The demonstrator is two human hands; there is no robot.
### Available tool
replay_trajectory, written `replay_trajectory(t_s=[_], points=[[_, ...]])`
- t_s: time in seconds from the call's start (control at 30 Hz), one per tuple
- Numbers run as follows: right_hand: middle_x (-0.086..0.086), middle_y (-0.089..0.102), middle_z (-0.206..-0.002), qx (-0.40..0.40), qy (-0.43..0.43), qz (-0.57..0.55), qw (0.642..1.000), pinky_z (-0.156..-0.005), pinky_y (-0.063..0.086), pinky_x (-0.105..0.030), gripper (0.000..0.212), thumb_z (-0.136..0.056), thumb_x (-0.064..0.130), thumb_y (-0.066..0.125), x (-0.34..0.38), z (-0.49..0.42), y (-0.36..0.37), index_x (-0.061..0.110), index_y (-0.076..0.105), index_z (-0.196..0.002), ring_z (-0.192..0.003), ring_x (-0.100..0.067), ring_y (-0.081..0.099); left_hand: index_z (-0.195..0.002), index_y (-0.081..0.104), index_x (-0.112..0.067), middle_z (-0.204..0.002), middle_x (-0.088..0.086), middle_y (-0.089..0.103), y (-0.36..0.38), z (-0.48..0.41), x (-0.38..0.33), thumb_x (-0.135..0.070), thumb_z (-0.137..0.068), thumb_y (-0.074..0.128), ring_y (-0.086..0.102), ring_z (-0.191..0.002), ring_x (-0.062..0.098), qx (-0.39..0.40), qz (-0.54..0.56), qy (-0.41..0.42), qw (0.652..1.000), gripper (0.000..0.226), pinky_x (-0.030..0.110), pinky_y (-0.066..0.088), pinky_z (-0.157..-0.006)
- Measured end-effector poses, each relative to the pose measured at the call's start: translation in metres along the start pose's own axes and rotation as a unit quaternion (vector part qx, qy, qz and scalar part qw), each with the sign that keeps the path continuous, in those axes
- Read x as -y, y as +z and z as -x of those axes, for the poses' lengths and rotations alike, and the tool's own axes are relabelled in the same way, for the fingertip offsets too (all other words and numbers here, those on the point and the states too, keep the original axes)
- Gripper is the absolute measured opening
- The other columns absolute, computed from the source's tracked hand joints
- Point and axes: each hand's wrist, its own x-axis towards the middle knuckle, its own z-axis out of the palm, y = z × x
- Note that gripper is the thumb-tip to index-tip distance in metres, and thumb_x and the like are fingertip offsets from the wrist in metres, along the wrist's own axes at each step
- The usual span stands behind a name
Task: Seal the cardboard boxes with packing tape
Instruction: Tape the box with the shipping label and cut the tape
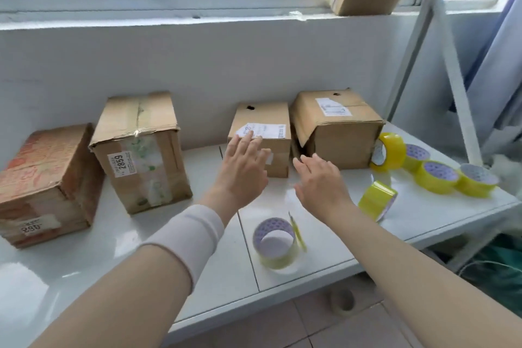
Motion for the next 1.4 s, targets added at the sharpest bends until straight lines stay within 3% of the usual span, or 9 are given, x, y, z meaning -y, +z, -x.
replay_trajectory(t_s=[0.1, 0.3, 0.4, 0.57, 0.67, 0.77, 1.03, 1.2, 1.4], points=[[-0.004, 0.021, -0.155, 0.038, 0.017, -0.005, 0.999, -0.114, 0.015, -0.038, 0.057, -0.098, 0.034, 0.035, -0.020, -0.010, 0.007, 0.014, 0.016, -0.148, -0.144, -0.023, 0.014, -0.104, 0.066, -0.002, -0.122, 0.022, 0.061, 0.022, -0.023, -0.003, -0.019, -0.070, 0.074, 0.052, -0.121, 0.042, -0.021, 0.040, -0.028, 0.999, 0.039, 0.056, 0.032, -0.105], [-0.007, 0.032, -0.149, 0.006, 0.061, -0.107, 0.992, -0.109, 0.026, -0.037, 0.058, -0.097, 0.038, 0.038, -0.027, -0.044, 0.028, 0.012, 0.023, -0.146, -0.138, -0.024, 0.027, -0.146, 0.028, -0.012, -0.152, 0.007, 0.031, 0.051, -0.064, 0.026, -0.039, -0.097, 0.043, 0.019, -0.144, 0.024, -0.014, 0.162, -0.243, 0.956, 0.059, 0.044, 0.013, -0.115], [-0.009, 0.040, -0.143, 0.004, 0.134, -0.242, 0.961, -0.102, 0.034, -0.037, 0.060, -0.096, 0.044, 0.038, -0.024, -0.070, 0.042, 0.010, 0.028, -0.145, -0.131, -0.025, 0.037, -0.149, 0.020, -0.009, -0.153, 0.011, 0.029, 0.064, -0.079, 0.052, -0.047, -0.095, 0.044, 0.023, -0.142, 0.028, -0.018, 0.285, -0.377, 0.881, 0.071, 0.045, 0.022, -0.112], [-0.006, 0.040, -0.146, 0.049, 0.274, -0.476, 0.834, -0.105, 0.030, -0.034, 0.069, -0.093, 0.058, 0.033, -0.014, -0.113, 0.062, 0.013, 0.031, -0.145, -0.133, -0.024, 0.036, -0.150, 0.022, -0.016, -0.153, 0.002, 0.030, 0.091, -0.088, 0.079, -0.058, -0.094, 0.039, 0.032, -0.137, 0.025, 0.063, 0.522, -0.464, 0.713, 0.072, 0.040, 0.026, -0.112], [-0.002, 0.042, -0.144, 0.063, 0.303, -0.548, 0.777, -0.105, 0.031, -0.035, 0.069, -0.091, 0.062, 0.033, -0.010, -0.131, 0.074, 0.017, 0.035, -0.143, -0.132, -0.023, 0.038, -0.132, 0.043, -0.022, -0.116, -0.006, 0.051, 0.102, -0.087, 0.078, -0.049, -0.097, 0.040, 0.051, -0.098, 0.014, 0.083, 0.585, -0.459, 0.663, 0.044, 0.029, 0.039, -0.082], [0.002, 0.051, -0.130, 0.041, 0.326, -0.583, 0.743, -0.095, 0.035, -0.030, 0.056, -0.093, 0.053, 0.040, -0.011, -0.139, 0.084, 0.016, 0.044, -0.135, -0.119, -0.018, 0.046, -0.127, 0.046, -0.024, -0.107, -0.005, 0.054, 0.109, -0.086, 0.076, -0.041, -0.098, 0.044, 0.052, -0.081, 0.006, 0.061, 0.614, -0.458, 0.640, 0.033, 0.023, 0.042, -0.067], [-0.002, 0.065, -0.109, 0.009, 0.342, -0.650, 0.678, -0.096, 0.046, -0.045, 0.029, -0.067, 0.050, 0.054, -0.005, -0.118, 0.067, 0.028, 0.054, -0.085, -0.103, -0.024, 0.059, -0.116, 0.050, -0.025, -0.111, -0.003, 0.057, 0.087, -0.069, 0.072, -0.033, -0.096, 0.046, 0.053, -0.096, 0.014, 0.009, 0.623, -0.445, 0.643, 0.023, 0.035, 0.044, -0.091], [-0.001, 0.064, -0.106, -0.031, 0.307, -0.660, 0.684, -0.095, 0.047, -0.048, 0.027, -0.067, 0.051, 0.052, 0.012, -0.087, 0.007, 0.029, 0.053, -0.083, -0.105, -0.025, 0.059, -0.123, 0.049, -0.024, -0.101, -0.008, 0.057, 0.022, -0.043, 0.061, -0.032, -0.095, 0.047, 0.055, -0.088, 0.007, -0.067, 0.635, -0.413, 0.649, 0.029, 0.025, 0.044, -0.065], [-0.002, 0.064, -0.106, -0.009, 0.279, -0.681, 0.677, -0.090, 0.050, -0.040, 0.011, -0.085, 0.037, 0.054, 0.045, -0.016, -0.041, 0.028, 0.052, -0.089, -0.100, -0.020, 0.060, -0.123, 0.048, -0.026, -0.105, -0.003, 0.060, -0.045, 0.034, 0.040, -0.032, -0.094, 0.049, 0.058, -0.093, 0.014, -0.104, 0.620, -0.428, 0.650, 0.029, 0.035, 0.051, -0.079]])
